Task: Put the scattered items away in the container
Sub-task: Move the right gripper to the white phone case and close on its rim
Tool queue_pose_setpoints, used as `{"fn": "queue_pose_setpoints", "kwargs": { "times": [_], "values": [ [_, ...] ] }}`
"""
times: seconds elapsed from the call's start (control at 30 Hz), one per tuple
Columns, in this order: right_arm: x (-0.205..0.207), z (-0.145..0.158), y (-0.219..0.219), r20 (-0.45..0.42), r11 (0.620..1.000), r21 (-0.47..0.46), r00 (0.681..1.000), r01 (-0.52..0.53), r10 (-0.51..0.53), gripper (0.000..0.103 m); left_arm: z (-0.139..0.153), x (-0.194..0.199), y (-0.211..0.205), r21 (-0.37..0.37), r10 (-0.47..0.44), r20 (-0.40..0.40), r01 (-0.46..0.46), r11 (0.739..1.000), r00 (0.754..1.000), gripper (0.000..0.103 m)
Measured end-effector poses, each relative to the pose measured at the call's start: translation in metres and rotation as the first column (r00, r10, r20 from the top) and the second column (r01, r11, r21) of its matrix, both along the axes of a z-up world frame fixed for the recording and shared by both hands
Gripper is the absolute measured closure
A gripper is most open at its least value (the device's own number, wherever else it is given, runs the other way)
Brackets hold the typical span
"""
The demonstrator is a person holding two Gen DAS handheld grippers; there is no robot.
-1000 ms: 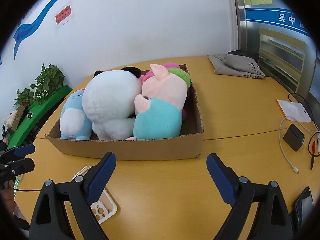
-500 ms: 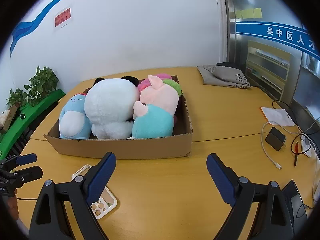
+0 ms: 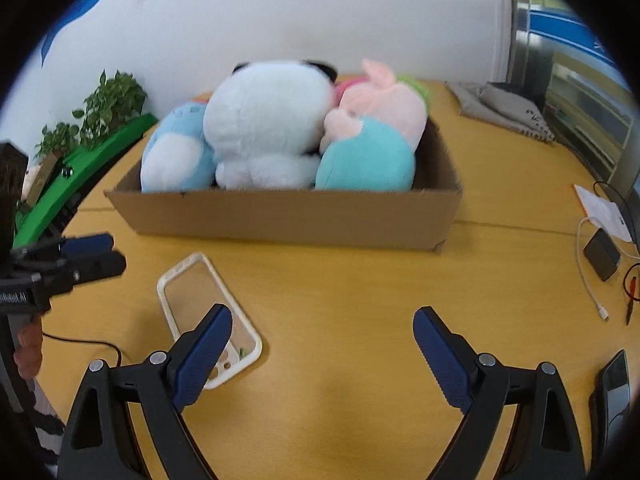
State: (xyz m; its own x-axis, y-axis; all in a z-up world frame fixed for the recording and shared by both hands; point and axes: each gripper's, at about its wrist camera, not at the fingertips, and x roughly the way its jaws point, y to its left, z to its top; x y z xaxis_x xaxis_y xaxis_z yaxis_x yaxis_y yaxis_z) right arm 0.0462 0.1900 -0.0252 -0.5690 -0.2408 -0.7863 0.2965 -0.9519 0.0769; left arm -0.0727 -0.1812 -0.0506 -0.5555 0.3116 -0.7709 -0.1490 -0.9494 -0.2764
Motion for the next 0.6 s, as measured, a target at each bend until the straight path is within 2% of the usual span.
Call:
{"fn": "queue_pose_setpoints", "kwargs": {
  "times": [0.07,0.17,0.23,0.27,0.33,0.37,0.43,0.5,0.57,0.6],
  "values": [
    [0.000,-0.021,-0.015,0.056,0.999,0.015,0.998,-0.035,0.034,0.011,-0.014,-0.009,-0.002,-0.009,-0.009,0.035,0.010,1.000,0.999,0.018],
    [0.001,-0.048,-0.033,0.115,0.997,0.044,0.991,-0.069,0.064,0.011,-0.037,-0.020,-0.004,-0.018,-0.016,0.096,0.018,1.000,0.995,0.030],
    [0.001,-0.059,-0.039,0.135,0.995,0.056,0.988,-0.082,0.074,0.012,-0.049,-0.026,-0.005,-0.029,-0.012,0.130,0.015,0.999,0.991,0.046],
    [0.001,-0.062,-0.040,0.140,0.995,0.046,0.987,-0.087,0.080,0.013,-0.054,-0.027,-0.005,-0.032,-0.016,0.145,0.021,0.999,0.989,0.050],
    [0.000,-0.065,-0.042,0.136,0.993,0.069,0.987,-0.100,0.090,0.025,-0.063,-0.029,-0.003,-0.031,-0.017,0.172,0.023,0.999,0.985,0.070],
    [0.001,-0.064,-0.042,0.120,0.989,0.093,0.988,-0.112,0.101,0.035,-0.063,-0.028,-0.002,-0.042,-0.009,0.167,0.016,0.999,0.986,0.076],
    [-0.002,-0.062,-0.039,0.116,0.988,0.087,0.986,-0.130,0.120,0.045,-0.064,-0.024,-0.002,-0.046,0.010,0.183,-0.002,0.999,0.983,0.093],
    [-0.007,-0.060,-0.033,0.116,0.987,0.074,0.984,-0.144,0.135,0.064,-0.064,-0.017,-0.003,-0.032,0.018,0.188,-0.012,0.999,0.982,0.095],
    [-0.014,-0.059,-0.024,0.115,0.988,0.046,0.984,-0.145,0.139,0.072,-0.063,-0.009,0.000,-0.018,0.007,0.192,-0.003,1.000,0.981,0.095],
    [-0.016,-0.057,-0.018,0.106,0.989,0.042,0.985,-0.142,0.137,0.071,-0.063,-0.005,0.003,-0.023,0.000,0.192,0.004,1.000,0.981,0.096]
  ]
}}
